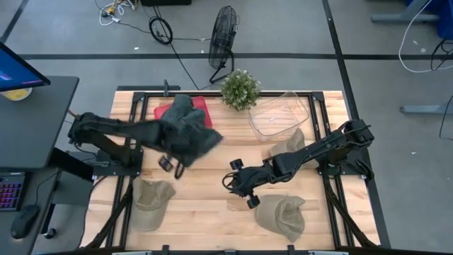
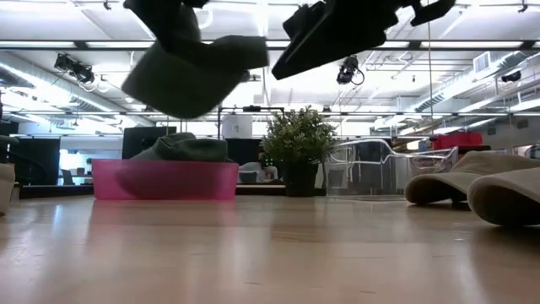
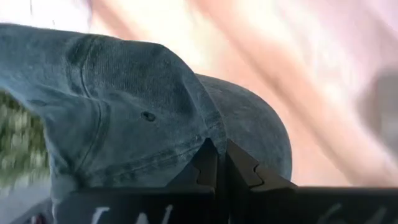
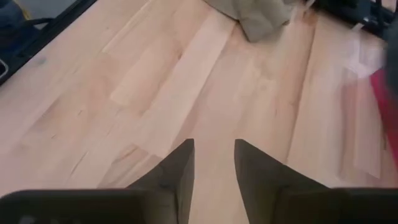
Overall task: Pick & Place hat
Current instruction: Put the black cap into the pink bin
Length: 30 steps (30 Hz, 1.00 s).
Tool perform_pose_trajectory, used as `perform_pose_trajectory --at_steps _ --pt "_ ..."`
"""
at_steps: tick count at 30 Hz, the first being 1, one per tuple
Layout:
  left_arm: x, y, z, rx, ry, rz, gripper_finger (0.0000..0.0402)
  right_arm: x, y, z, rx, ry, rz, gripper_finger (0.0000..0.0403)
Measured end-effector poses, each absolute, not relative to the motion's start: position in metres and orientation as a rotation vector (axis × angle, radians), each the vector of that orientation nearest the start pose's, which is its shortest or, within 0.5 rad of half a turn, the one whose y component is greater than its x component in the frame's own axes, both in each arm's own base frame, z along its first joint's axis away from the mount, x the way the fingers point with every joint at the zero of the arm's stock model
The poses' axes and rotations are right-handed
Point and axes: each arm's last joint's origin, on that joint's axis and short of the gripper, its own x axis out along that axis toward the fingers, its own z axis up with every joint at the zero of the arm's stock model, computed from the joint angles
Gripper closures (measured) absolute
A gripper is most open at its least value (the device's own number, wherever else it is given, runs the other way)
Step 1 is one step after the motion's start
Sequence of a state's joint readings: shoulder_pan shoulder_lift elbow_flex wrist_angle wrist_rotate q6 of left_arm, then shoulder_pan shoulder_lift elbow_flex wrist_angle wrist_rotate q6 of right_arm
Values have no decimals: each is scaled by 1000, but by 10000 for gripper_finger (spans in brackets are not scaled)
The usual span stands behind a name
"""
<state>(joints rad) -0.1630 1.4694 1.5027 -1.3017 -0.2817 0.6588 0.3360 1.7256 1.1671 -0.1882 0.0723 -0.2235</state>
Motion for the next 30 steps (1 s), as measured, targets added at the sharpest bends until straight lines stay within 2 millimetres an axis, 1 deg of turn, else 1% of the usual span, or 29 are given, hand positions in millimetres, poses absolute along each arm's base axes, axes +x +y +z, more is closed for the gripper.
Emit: perform_pose_trajectory --at_steps 3,6,10,13,15,17,19,21,26,30 --pt "250 -10 362 866 1298 -311 395 351 121 219 -367 710 337 289" --pt "240 19 370 859 1326 -274 396 351 120 219 -367 712 335 289" --pt "233 59 368 825 1386 -213 395 351 120 219 -367 712 335 289" --pt "231 86 362 855 1374 -233 395 351 120 219 -367 712 335 289" --pt "232 103 352 870 1322 -269 396 351 120 219 -367 712 335 289" --pt "231 118 339 844 1273 -291 396 351 120 219 -367 713 335 289" --pt "226 130 321 804 1281 -322 394 351 120 219 -367 713 335 289" --pt "218 139 301 784 1329 -356 394 351 120 219 -367 713 335 289" --pt "203 152 261 713 1384 -367 396 352 115 219 -362 715 323 289" --pt "203 154 237 713 1346 -349 388 353 112 219 -358 717 312 290"
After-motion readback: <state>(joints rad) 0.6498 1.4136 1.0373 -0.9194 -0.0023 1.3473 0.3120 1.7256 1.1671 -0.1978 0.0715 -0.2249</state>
